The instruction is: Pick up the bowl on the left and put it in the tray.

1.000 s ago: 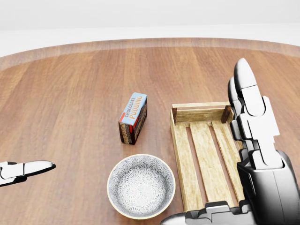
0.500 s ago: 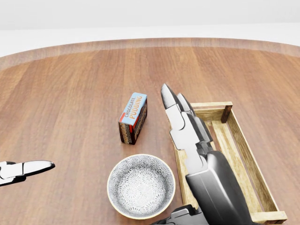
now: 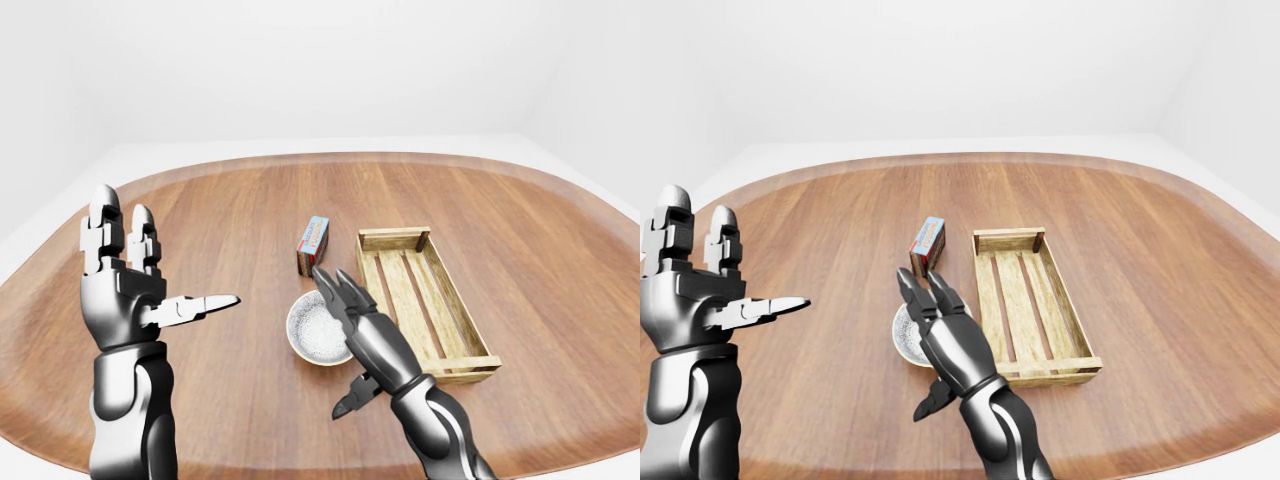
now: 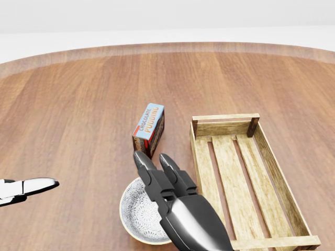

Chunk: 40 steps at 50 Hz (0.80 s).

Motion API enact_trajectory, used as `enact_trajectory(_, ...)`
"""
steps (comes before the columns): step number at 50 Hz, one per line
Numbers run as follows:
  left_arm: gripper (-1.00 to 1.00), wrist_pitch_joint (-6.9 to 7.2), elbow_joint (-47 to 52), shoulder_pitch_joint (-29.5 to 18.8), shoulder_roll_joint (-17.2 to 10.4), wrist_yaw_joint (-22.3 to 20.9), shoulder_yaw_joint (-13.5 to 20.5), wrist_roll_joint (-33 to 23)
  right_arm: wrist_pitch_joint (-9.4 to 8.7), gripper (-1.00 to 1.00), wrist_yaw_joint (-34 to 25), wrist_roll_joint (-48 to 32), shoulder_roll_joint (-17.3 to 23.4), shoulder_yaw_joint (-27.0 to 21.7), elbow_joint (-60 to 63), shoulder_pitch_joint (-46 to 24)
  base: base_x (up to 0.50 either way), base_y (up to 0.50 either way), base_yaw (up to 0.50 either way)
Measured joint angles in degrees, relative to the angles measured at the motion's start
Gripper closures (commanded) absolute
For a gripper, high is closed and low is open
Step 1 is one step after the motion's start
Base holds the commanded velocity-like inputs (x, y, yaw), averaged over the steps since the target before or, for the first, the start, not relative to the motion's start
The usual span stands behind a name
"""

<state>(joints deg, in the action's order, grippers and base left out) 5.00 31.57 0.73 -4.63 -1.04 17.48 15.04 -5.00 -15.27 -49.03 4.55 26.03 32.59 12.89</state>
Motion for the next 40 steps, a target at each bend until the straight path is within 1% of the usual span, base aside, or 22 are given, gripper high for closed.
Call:
enact_trajectory(20,-1.00,0.00,0.02,0.08,0.01,0.05,0.08,0.18,0.00,-0.99,-0.65,-3.67,-0.75,1.20,-7.08,-0.13,0.00,0.00,0.00)
enact_trajectory(40,-1.00,0.00,0.51,-0.06,-0.11,0.23,0.31,0.44,0.00,-0.99,-1.22,-4.83,-1.33,-0.31,-12.28,-1.05,0.00,0.00,0.00)
